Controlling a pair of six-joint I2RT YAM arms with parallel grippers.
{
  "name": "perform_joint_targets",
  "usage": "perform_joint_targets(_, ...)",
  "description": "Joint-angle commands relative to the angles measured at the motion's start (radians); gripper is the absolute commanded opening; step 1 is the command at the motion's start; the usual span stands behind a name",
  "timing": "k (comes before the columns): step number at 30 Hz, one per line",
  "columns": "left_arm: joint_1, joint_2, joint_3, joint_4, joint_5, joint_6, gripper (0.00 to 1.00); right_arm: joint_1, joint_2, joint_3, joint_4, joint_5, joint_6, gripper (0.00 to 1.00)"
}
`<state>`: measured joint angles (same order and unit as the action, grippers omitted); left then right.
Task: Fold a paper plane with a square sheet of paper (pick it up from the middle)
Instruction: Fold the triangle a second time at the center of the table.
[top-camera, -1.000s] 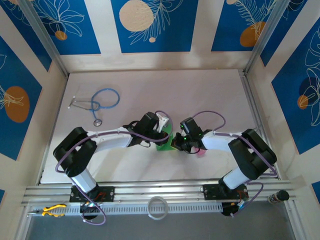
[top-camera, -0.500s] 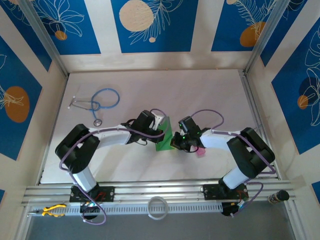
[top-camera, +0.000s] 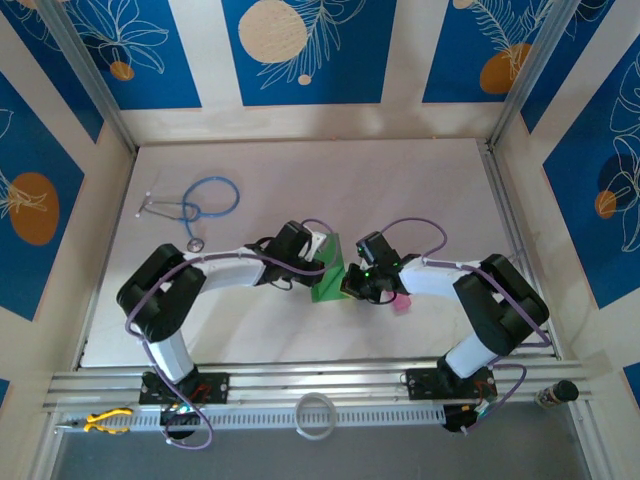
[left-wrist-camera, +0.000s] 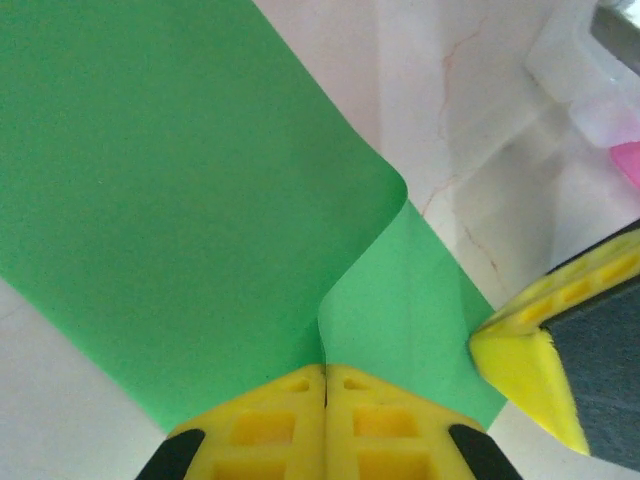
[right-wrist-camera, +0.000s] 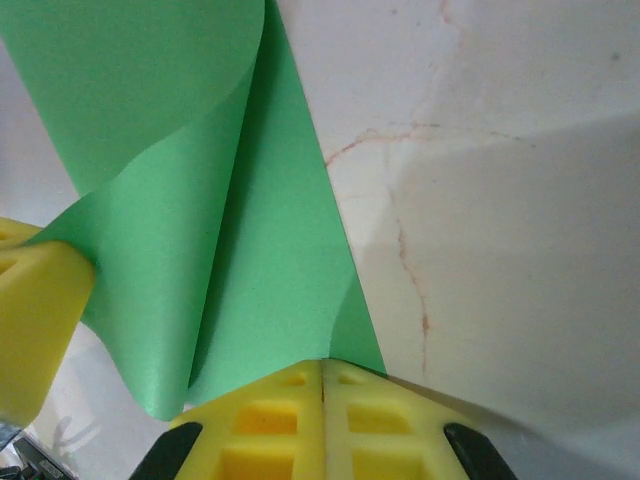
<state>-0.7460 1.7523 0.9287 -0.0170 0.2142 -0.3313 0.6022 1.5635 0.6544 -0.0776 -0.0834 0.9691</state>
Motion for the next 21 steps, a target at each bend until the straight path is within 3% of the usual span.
perform_joint_targets(1, 0.013, 0.009, 0.031, -0.037, -0.036, 0.038, 0.0, -0.001, 0.033, -0.006, -0.094, 0.05, -0.021, 0.0)
perform_joint_targets(21, 0.012, 0.042, 0.077, -0.081, -0.1, 0.083, 0.02, 0.0, 0.038, 0.002, -0.102, 0.049, -0.026, 0.0)
